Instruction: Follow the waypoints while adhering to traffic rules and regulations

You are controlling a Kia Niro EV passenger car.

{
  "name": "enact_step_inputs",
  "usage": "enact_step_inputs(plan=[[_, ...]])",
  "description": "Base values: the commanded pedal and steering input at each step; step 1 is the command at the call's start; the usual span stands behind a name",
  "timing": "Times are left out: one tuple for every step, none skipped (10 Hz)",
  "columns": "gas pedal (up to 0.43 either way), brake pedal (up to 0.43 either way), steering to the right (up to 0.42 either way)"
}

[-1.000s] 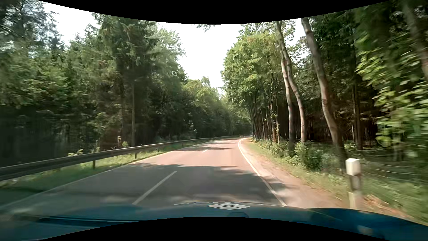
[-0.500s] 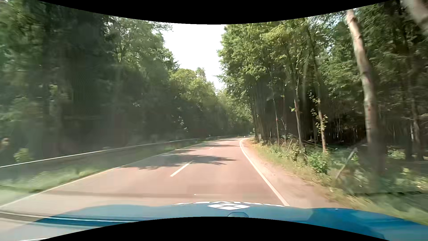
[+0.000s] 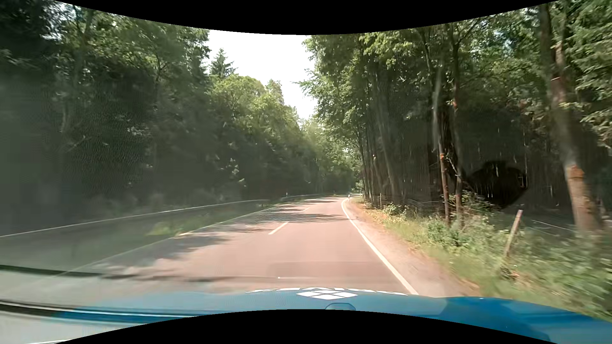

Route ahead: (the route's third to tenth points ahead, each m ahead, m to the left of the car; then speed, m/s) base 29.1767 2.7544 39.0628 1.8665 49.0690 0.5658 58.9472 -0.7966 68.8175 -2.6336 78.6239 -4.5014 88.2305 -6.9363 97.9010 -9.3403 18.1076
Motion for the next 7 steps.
enact_step_inputs(plan=[[0.189,0.000,0.016],[0.189,0.000,0.016],[0.189,0.000,0.015],[0.189,0.000,0.014],[0.189,0.000,0.014],[0.189,0.000,0.012],[0.189,0.000,0.009]])
